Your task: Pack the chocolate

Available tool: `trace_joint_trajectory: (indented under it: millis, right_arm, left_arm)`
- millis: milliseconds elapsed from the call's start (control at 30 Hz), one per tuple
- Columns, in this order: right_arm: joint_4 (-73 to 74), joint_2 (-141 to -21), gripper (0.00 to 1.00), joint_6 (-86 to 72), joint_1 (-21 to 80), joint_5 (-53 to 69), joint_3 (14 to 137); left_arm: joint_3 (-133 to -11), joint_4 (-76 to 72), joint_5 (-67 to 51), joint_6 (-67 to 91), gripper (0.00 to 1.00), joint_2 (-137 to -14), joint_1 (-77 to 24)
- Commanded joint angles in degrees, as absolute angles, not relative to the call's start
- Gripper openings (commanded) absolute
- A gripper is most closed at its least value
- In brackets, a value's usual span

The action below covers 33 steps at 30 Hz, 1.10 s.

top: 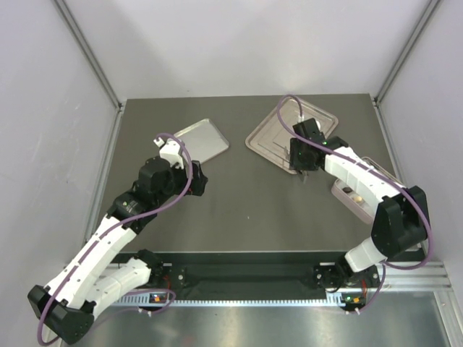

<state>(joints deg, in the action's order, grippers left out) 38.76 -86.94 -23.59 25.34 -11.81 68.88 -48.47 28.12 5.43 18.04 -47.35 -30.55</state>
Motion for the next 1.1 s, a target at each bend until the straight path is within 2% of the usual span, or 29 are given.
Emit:
trace_joint_trajectory:
  millis: [0, 400, 733, 1067]
  right_arm:
    - [36.4, -87.4, 0.45, -22.7, 26.2, -13.5, 68.7]
    - [36.1, -88.8, 0.43, -22.7, 26.6, -12.4, 67.6]
    - [37.8, -87.2, 0.33, -20.9, 26.7, -13.5, 70.2]
    - [44.3, -83.8, 0.3, -22.5, 26.2, -16.1, 74.4]
  left_arm:
    - [-48.3, 25.4, 5.6, 18.3, 0.96, -47.1, -30.8]
    - [-48.3, 25.6, 5.7, 18.3, 0.96, -47.0, -30.8]
    - [-48.3, 25.8, 5.7, 18.3, 0.96, -46.8, -30.8]
    - [-48.3, 26.2, 5.1, 18.6, 0.96, -46.8, -30.8]
